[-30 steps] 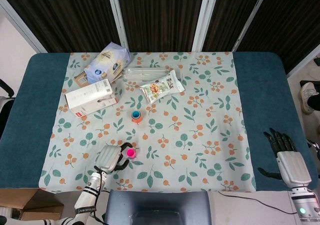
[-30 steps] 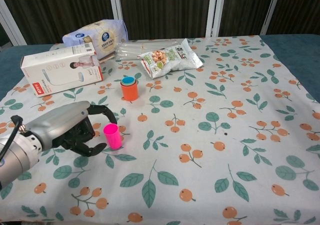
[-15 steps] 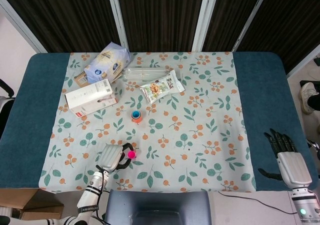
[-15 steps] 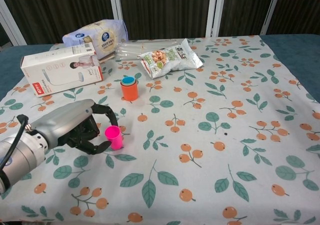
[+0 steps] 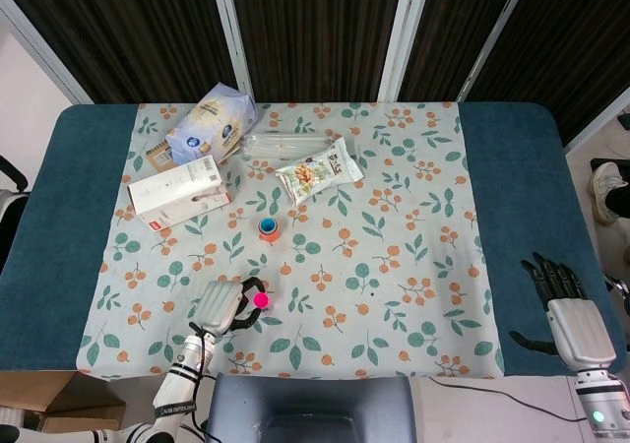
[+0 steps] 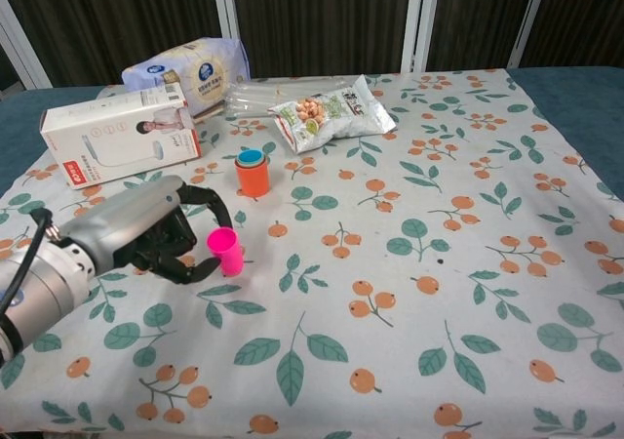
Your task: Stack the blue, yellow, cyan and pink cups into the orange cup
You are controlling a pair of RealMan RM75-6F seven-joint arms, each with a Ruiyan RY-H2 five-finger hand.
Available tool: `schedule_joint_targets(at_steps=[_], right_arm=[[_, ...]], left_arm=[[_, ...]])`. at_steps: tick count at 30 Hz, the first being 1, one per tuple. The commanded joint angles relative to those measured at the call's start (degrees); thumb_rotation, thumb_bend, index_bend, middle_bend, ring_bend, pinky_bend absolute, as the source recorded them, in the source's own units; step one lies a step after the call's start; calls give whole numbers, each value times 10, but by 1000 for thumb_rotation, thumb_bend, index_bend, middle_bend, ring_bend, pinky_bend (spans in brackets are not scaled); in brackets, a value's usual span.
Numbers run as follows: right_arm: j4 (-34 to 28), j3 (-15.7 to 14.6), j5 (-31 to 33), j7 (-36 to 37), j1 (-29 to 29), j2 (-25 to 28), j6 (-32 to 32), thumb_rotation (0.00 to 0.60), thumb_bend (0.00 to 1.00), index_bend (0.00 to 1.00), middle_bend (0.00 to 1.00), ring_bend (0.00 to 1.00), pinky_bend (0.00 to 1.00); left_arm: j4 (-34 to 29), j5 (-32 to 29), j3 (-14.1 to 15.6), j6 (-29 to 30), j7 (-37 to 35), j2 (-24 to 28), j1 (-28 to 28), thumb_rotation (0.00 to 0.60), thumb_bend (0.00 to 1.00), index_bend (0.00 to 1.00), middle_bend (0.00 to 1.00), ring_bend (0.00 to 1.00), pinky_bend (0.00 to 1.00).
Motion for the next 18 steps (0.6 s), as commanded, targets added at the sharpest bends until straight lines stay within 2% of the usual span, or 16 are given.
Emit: schedule_joint_targets(at_steps=[1,6,10,13,18], right_arm=[[0,0,0,1,-1,1,1,600,140,0,0,0,0],[-1,0,-3,4,-2,3,5,600,140,0,0,0,0],[-1,-1,-3,2,-2,2,3,600,140,0,0,0,0],[-1,0,-3,0,-1,1,2,600,140,0,0,0,0],[1,2,5,-4,1,-1,-4,600,140,0,0,0,0]], left_arm=[[-16,3,-26,12,-5,16,-4,600,358,474,1000,1000,1000],[-26,-31,-91,7,-20,42,-21,600,357,444,1000,1000,1000],[4,-93,-148,-16,-18,42,-52,600,356,442,1000,1000,1000],[37,-133,-175,-34,-10,31,-80,600,357,426,1000,1000,1000],[102,-161,-190,-49,2,1,-120,600,358,419,1000,1000,1000]])
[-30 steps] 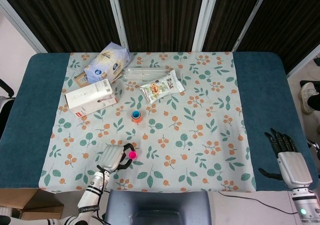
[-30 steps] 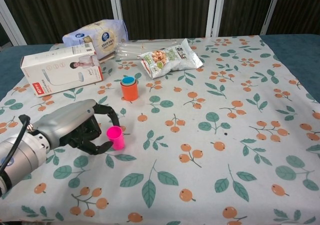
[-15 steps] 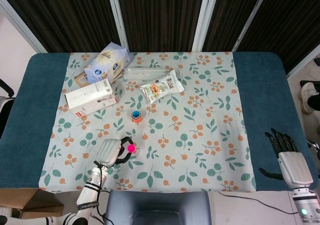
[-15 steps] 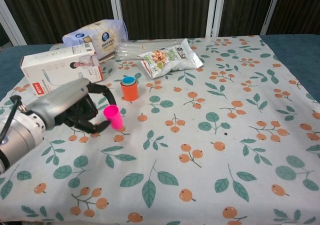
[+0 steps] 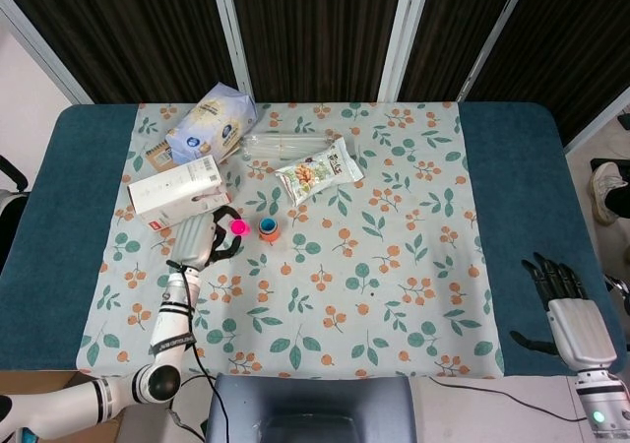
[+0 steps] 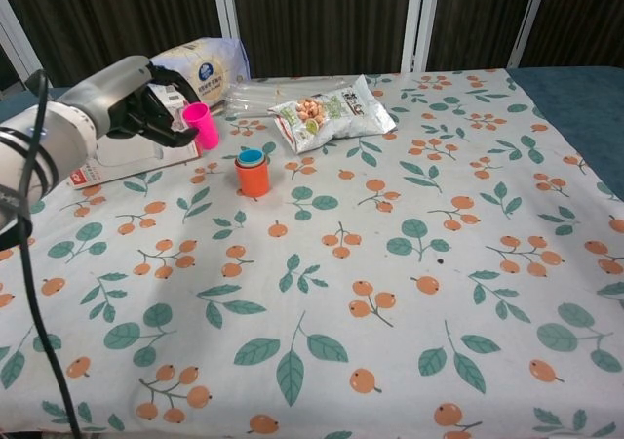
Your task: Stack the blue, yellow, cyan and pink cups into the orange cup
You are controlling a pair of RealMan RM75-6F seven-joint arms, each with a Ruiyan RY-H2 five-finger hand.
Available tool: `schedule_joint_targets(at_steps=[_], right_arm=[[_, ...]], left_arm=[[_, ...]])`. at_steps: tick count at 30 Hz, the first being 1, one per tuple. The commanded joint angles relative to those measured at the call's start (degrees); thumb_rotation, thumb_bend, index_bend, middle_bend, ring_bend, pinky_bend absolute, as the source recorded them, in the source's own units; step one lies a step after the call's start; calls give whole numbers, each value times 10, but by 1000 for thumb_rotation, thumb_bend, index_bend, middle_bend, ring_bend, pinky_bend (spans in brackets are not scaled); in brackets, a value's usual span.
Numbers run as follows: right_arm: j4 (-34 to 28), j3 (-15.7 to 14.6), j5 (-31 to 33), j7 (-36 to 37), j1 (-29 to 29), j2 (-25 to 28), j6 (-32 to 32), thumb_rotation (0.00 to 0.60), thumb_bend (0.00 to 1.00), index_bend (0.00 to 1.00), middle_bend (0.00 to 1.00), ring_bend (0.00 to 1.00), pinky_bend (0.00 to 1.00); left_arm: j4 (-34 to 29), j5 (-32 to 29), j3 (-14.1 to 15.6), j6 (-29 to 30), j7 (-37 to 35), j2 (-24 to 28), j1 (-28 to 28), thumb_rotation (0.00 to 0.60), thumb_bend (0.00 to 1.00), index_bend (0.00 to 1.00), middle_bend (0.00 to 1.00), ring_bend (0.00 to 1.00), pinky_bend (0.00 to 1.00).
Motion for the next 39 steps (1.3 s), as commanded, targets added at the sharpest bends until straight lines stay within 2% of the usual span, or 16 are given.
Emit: schedule_joint_targets(at_steps=[1,9,22,36,38,39], right_arm=[[1,2,5,-1,2,-1,-4,600,140,0,0,0,0],[2,7,19,-1,5,0,-12,600,140,0,0,0,0],[0,6,14,7,1,6,-3,600,140,0,0,0,0],[1,7,13,12,0,8,-1,600,140,0,0,0,0],[0,7,13,12,0,8,-1,600,140,0,0,0,0],[0,7,13,12,0,8,-1,600,140,0,0,0,0]], left_arm=[[54,-29,-18,-19,9,-28,-37,600,358,418,1000,1000,1000],[117,-63,-30,-36,14,-57,-79,600,357,413,1000,1000,1000],[105,-63,-17,-19,22,-68,-99,600,358,413,1000,1000,1000],[133,-76,-5,-31,14,-82,-108,600,357,411,1000,1000,1000],[132,-78,-4,-34,12,-82,-108,600,357,371,1000,1000,1000],[132,-79,-3,-35,12,-82,-108,600,357,314,1000,1000,1000]])
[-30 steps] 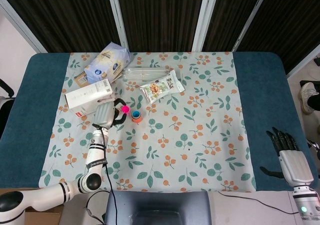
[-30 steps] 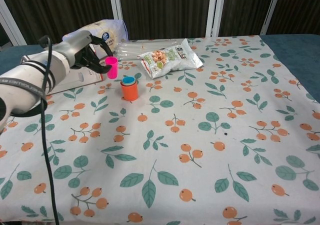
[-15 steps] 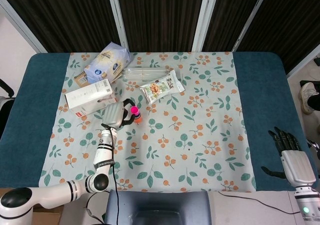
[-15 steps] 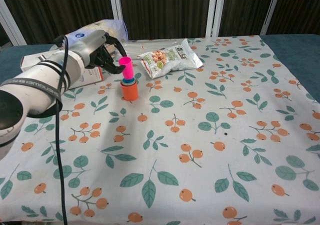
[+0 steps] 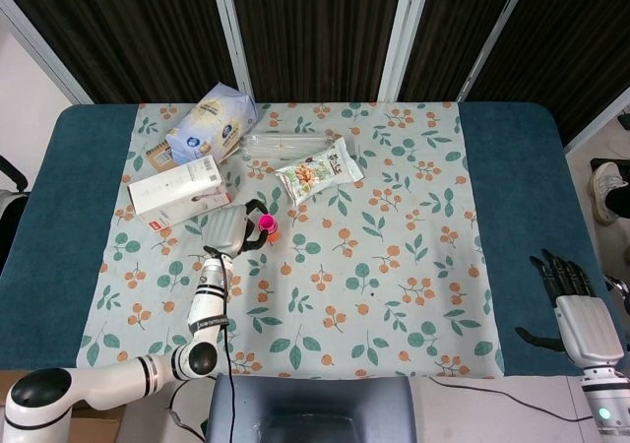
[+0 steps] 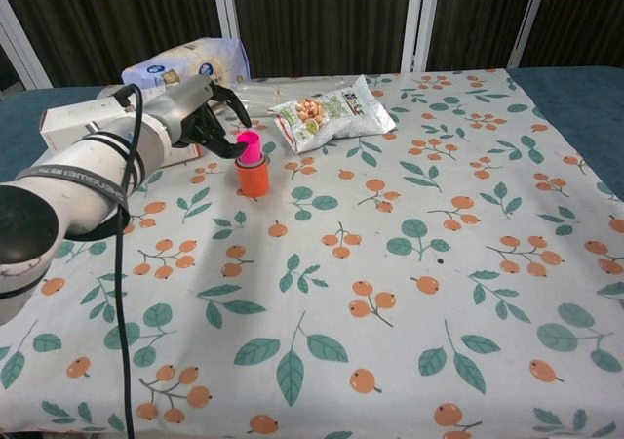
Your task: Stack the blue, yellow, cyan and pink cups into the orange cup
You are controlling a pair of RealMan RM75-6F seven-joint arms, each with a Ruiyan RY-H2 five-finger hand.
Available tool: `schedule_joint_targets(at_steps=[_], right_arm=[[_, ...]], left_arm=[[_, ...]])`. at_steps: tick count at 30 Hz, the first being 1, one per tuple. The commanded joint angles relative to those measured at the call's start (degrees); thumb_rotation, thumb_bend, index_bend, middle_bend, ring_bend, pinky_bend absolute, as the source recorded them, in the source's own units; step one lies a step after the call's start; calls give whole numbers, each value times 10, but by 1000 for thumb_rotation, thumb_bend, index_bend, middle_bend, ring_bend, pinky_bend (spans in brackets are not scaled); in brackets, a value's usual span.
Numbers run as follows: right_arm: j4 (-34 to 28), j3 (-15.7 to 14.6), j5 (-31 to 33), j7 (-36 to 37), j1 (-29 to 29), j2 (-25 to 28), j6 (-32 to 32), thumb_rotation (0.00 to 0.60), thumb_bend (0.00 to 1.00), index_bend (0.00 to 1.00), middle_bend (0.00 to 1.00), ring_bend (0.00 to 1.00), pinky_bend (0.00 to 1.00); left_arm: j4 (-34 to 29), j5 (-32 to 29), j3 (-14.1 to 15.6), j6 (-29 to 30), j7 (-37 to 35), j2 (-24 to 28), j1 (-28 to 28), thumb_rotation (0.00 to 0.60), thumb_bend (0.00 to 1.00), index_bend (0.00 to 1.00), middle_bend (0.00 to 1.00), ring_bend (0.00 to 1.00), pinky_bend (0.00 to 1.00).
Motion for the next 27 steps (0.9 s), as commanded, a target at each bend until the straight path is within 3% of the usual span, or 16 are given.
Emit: schedule_joint_targets(at_steps=[1,4,9,12,13,14,16,17,18,20,23,27], right_arm=[[0,0,0,0,0,0,0,600,140,0,0,0,0],[-1,0,-1,0,-1,0,2,600,140,0,0,0,0],[0,0,-2,1,-1,1,2,600,140,0,0,0,0],[0,-1,-2,2,-1,3,1,600,140,0,0,0,0],[-1,-1,-1,1,-1,3,1,600,140,0,0,0,0],[-1,-1,0,-1,-2,3,0,600,140,0,0,0,0],[-4,-3,4,-9,-2,2,-4,600,140,0,0,0,0],[-6,-4,5,-14,-1,1,-7,600,140,0,0,0,0],[-8,-5,5,-19,-1,0,-9,600,140,0,0,0,0],[-12,-8,4,-27,0,-1,-13,600,140,0,0,0,0],[-14,-11,0,-43,1,-7,-14,600,140,0,0,0,0],[-17,-14,-5,-57,1,-13,-14,600,140,0,0,0,0]], left_arm=[[0,-2,2,-4,0,0,-1,600,357,234,1000,1000,1000],[-3,-4,7,-8,5,4,-1,600,358,22,1000,1000,1000],[-51,32,28,6,-11,36,21,600,358,0,1000,1000,1000],[-135,98,73,22,-42,102,68,600,358,0,989,1000,1000],[-176,131,99,28,-59,139,93,600,357,0,927,978,1000],[-206,159,123,31,-74,170,112,600,358,0,793,873,972],[-258,227,179,53,-104,241,160,600,358,0,481,556,774],[-270,260,202,72,-116,265,180,600,360,0,326,365,596],[-276,294,226,93,-129,288,201,600,361,0,217,229,424],[-271,372,277,154,-157,333,250,600,363,0,100,88,235],[-232,450,327,257,-203,357,321,600,367,0,31,8,134],[-159,491,347,352,-221,345,389,600,368,0,1,0,62]])
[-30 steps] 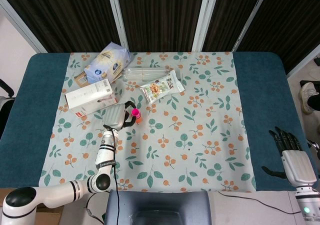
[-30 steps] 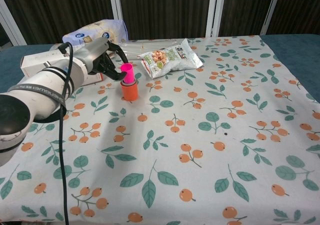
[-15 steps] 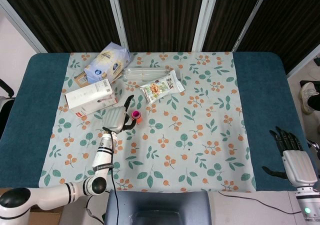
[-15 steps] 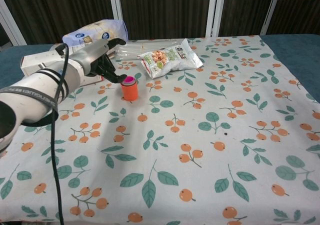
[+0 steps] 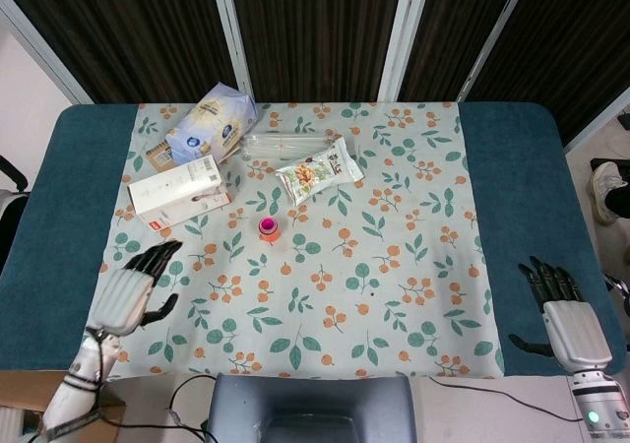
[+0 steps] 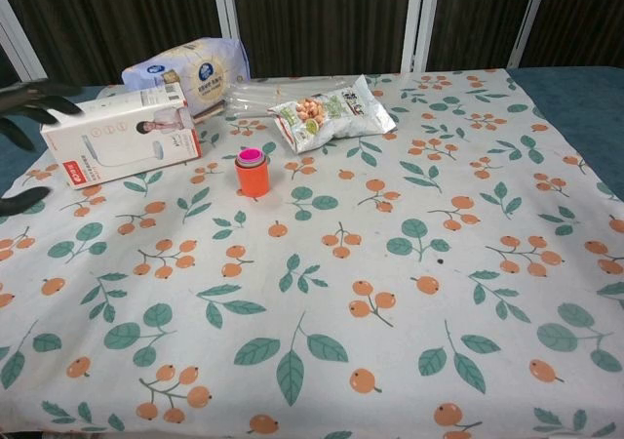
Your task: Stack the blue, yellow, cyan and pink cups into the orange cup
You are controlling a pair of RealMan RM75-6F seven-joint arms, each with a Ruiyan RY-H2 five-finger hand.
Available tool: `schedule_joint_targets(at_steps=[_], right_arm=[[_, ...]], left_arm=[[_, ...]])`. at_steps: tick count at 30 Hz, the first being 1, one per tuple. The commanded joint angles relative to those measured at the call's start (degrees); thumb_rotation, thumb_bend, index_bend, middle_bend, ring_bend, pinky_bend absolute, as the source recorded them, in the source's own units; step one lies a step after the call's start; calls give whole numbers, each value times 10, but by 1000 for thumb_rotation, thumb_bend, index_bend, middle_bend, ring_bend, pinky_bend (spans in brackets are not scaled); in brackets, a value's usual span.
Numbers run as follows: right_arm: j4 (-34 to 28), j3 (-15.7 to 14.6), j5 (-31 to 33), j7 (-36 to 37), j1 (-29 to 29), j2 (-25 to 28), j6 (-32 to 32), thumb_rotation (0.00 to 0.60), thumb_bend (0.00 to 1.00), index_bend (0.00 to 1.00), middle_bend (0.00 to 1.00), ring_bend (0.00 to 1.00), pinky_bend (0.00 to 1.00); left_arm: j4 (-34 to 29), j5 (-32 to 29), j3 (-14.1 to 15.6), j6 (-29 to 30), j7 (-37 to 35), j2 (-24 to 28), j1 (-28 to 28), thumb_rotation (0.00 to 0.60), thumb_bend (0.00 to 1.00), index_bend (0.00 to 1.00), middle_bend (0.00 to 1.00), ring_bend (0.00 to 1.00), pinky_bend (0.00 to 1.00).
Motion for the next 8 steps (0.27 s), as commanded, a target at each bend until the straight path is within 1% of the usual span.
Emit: schedule_joint_targets(at_steps=[1,4,8], right_arm=[[-3,-1,-3,-9,-1,-5,4,600,140,0,0,0,0],[-3,0,-4,-17,-3,-9,10,600,140,0,0,0,0],[-3,1,-3,-20,-4,-11,12,600,140,0,0,0,0]], left_arm=[[78,73,68,141,-50,24,122,600,368,0,0,0,56],[75,82,74,134,-62,35,127,600,367,0,0,0,50],[72,81,72,124,-63,40,126,600,366,0,0,0,50]])
